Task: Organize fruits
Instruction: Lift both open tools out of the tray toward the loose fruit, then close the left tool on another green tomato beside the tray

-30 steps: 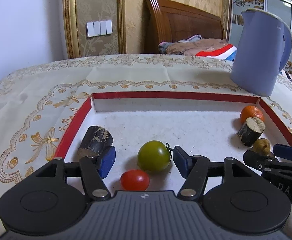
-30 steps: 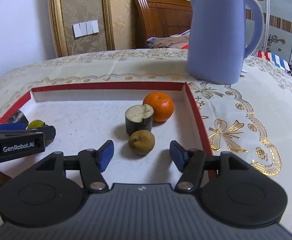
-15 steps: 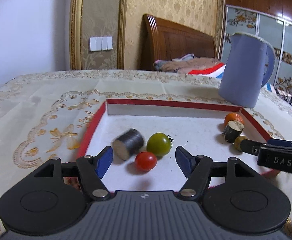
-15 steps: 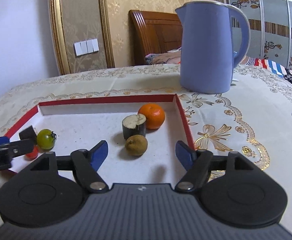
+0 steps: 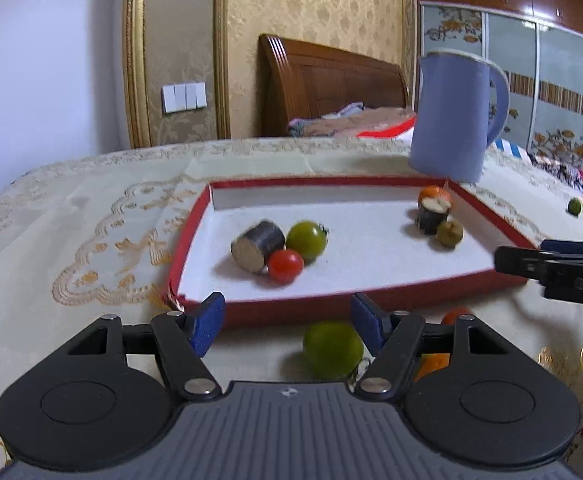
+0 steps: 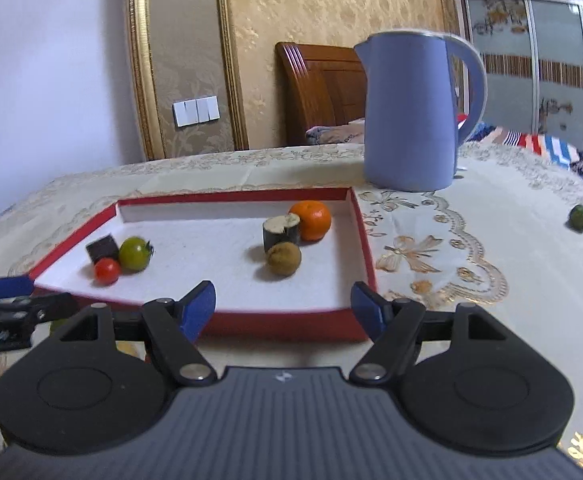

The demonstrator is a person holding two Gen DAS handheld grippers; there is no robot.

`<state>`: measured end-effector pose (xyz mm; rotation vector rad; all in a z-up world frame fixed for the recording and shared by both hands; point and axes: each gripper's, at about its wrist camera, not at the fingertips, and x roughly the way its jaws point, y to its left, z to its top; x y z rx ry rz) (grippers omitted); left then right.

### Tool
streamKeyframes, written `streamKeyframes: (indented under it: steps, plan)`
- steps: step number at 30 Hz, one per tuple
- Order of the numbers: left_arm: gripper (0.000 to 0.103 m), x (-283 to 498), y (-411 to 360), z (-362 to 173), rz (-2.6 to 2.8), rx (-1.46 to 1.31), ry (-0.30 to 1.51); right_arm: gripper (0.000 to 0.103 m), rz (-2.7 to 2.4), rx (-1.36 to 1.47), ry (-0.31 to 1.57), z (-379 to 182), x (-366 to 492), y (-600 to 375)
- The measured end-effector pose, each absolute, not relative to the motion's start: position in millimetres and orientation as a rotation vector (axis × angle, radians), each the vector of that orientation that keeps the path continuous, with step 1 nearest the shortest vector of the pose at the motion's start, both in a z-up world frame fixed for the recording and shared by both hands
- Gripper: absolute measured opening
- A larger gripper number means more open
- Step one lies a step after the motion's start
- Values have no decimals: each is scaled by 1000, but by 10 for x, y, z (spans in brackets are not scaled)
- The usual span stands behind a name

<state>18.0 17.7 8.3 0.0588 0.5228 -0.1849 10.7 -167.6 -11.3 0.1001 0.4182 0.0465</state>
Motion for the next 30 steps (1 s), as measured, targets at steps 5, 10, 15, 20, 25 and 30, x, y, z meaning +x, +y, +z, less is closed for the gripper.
streamKeyframes:
  steps: [5, 10, 15, 20, 25, 30]
  plan:
    - [69, 148, 158, 55, -201, 69, 530, 73, 77, 135, 426, -129, -97, -1730]
    - [69, 87, 116, 32, -262, 94, 529, 75, 83, 146, 440, -158, -126, -1762]
    - [69, 125, 72, -10, -293, 106, 576, 75, 95, 152, 449, -177, -112, -1762]
    - [69, 212, 114, -46, -243, 85, 615, 80, 101, 146, 470, -189, -89, -1748]
    - [57, 241, 141, -66, -226, 77, 631, 80, 98, 156, 483, -202, -71, -1759]
    - [34, 197, 120, -58, -265, 92, 612, 80, 103, 137, 488, -202, -66, -1727]
